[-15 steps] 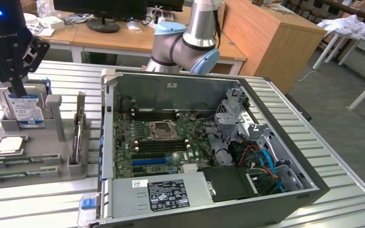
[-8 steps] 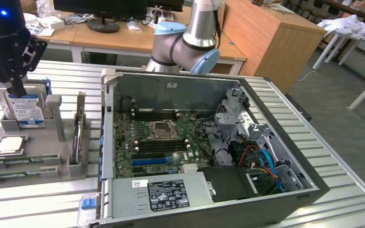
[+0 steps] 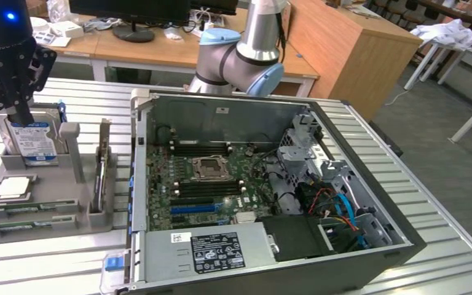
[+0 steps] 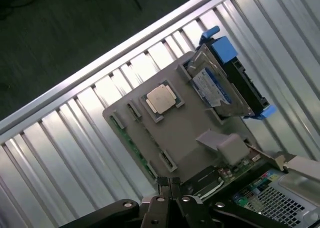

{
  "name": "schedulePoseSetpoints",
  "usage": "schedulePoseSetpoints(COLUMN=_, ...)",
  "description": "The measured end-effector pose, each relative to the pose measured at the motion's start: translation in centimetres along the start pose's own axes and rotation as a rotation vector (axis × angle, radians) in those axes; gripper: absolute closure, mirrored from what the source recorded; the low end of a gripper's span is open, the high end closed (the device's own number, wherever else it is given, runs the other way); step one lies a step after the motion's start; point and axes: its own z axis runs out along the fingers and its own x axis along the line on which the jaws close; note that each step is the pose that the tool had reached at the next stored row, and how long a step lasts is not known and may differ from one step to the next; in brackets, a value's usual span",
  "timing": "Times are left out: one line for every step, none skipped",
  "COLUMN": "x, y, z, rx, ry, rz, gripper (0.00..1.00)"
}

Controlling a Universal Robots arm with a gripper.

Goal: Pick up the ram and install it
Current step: 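Pick up the ram and move it above insertion slot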

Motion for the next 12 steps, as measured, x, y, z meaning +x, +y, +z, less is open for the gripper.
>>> schedulePoseSetpoints(x=0.00, y=0.00, z=0.00, rx=-0.0005, ry=0.0009, rz=-0.019, gripper=0.89)
schedulePoseSetpoints(x=0.00, y=0.00, z=0.01, rx=-0.0009, ry=0.0016, rz=-0.037, gripper=0.89)
schedulePoseSetpoints(x=0.00, y=0.00, z=0.02, rx=-0.0013, ry=0.0024, rz=-0.055, gripper=0.89)
schedulePoseSetpoints(x=0.00, y=0.00, z=0.02, rx=-0.0017, ry=0.0032, rz=-0.073, gripper=0.89)
schedulePoseSetpoints(x=0.00, y=0.00, z=0.03, rx=-0.0021, ry=0.0039, rz=-0.091, gripper=0.89)
schedulePoseSetpoints(x=0.00, y=0.00, z=0.03, rx=-0.0025, ry=0.0047, rz=-0.109, gripper=0.89)
schedulePoseSetpoints(x=0.00, y=0.00, z=0.04, rx=-0.0030, ry=0.0055, rz=-0.128, gripper=0.89)
schedulePoseSetpoints(x=0.00, y=0.00, z=0.04, rx=-0.0034, ry=0.0064, rz=-0.146, gripper=0.89)
schedulePoseSetpoints(x=0.00, y=0.00, z=0.05, rx=-0.0038, ry=0.0072, rz=-0.164, gripper=0.89)
schedulePoseSetpoints(x=0.00, y=0.00, z=0.05, rx=-0.0043, ry=0.0080, rz=-0.182, gripper=0.89)
schedulePoseSetpoints(x=0.00, y=0.00, z=0.06, rx=-0.0047, ry=0.0087, rz=-0.200, gripper=0.89)
schedulePoseSetpoints(x=0.00, y=0.00, z=0.06, rx=-0.0051, ry=0.0095, rz=-0.218, gripper=0.89)
